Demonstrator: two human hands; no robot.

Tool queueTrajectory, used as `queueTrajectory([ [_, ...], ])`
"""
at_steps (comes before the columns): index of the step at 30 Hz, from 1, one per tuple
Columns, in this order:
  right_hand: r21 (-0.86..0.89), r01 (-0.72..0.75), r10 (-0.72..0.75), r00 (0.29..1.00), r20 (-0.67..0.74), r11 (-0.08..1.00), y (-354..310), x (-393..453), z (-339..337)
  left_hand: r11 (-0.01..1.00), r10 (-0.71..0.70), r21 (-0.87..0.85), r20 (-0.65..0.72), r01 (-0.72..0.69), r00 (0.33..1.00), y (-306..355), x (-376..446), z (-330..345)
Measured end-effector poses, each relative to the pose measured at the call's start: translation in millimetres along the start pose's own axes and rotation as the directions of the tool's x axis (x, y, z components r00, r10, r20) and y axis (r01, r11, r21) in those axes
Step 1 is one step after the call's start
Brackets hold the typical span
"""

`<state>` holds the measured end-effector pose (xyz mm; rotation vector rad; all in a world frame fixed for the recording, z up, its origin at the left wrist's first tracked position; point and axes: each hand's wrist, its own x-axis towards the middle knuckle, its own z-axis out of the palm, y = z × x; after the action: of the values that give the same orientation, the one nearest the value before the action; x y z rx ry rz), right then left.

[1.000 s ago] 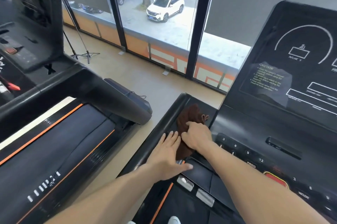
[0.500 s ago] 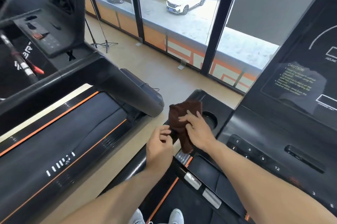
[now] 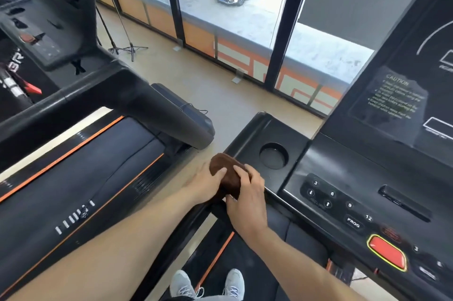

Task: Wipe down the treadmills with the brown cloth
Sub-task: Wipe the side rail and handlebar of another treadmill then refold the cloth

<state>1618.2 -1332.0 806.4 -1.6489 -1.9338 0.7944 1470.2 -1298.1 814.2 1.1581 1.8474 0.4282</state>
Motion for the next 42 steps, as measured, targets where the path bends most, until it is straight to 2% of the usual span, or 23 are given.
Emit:
queueTrajectory([
  [3,0.217,-0.175,0.199,0.976,-0.092,0.96,-5,3,-6,1.0,-0.007,0.026,0.03,0.007,1.0,-1,12,-3],
  [6,0.42,-0.285,0.339,0.939,-0.057,0.862,-6,-8,-5,0.998,0.026,0.055,0.043,-0.028,0.999,-4,17,-4],
  [9,0.46,-0.458,0.481,0.873,0.075,0.761,-5,-20,-3,0.994,0.071,0.078,0.023,-0.072,0.997,-8,19,-4],
  [11,0.49,-0.542,0.51,0.834,0.21,0.683,-4,-20,-5,0.993,0.094,0.067,0.032,-0.096,0.995,-10,19,-7],
  [13,0.484,-0.544,0.466,0.838,0.282,0.686,-4,-15,-11,0.992,0.115,0.044,0.052,-0.117,0.992,-13,19,-9],
  [16,0.409,-0.55,0.466,0.835,0.293,0.728,-4,-4,-20,0.992,0.123,-0.001,0.069,-0.123,0.99,-15,21,-11],
  [19,0.345,-0.478,0.43,0.878,0.211,0.808,-16,7,-38,0.991,0.135,-0.031,0.065,-0.133,0.989,-14,21,-11],
  [22,0.31,-0.306,0.316,0.949,0.02,0.9,-30,22,-56,0.989,0.149,0.019,0.007,-0.149,0.989,-14,20,-6],
  [24,0.255,-0.223,0.256,0.961,-0.103,0.941,-33,30,-61,0.988,0.138,0.083,-0.061,-0.133,0.989,-13,20,-3],
  [25,0.192,-0.204,0.234,0.96,-0.154,0.96,-32,31,-63,0.988,0.137,0.091,-0.09,-0.129,0.987,-10,20,-1],
  [27,-0.09,-0.216,0.195,0.961,-0.197,0.972,-23,32,-63,0.987,0.131,0.116,-0.154,-0.114,0.979,-2,21,5],
  [28,-0.237,-0.226,0.187,0.966,-0.178,0.945,-16,32,-61,0.982,0.118,0.173,-0.219,-0.081,0.968,4,20,7],
  [30,-0.357,-0.168,0.145,0.985,-0.09,0.919,-5,32,-57,0.96,0.079,0.278,-0.338,0.019,0.938,13,20,11],
  [32,-0.399,0.003,0.034,0.996,0.085,0.917,5,34,-46,0.956,0.007,0.283,-0.283,0.077,0.959,18,22,15],
  [34,-0.463,0.156,-0.057,0.973,0.222,0.872,12,36,-33,0.955,-0.039,0.281,-0.193,0.094,0.98,18,24,22],
  [37,-0.5,0.191,-0.076,0.968,0.241,0.845,18,50,-26,0.943,0.0,0.324,-0.214,0.071,0.977,18,28,24],
  [42,-0.424,0.153,-0.048,0.968,0.247,0.893,29,82,-32,0.924,-0.013,0.37,-0.232,0.101,0.973,46,53,28],
])
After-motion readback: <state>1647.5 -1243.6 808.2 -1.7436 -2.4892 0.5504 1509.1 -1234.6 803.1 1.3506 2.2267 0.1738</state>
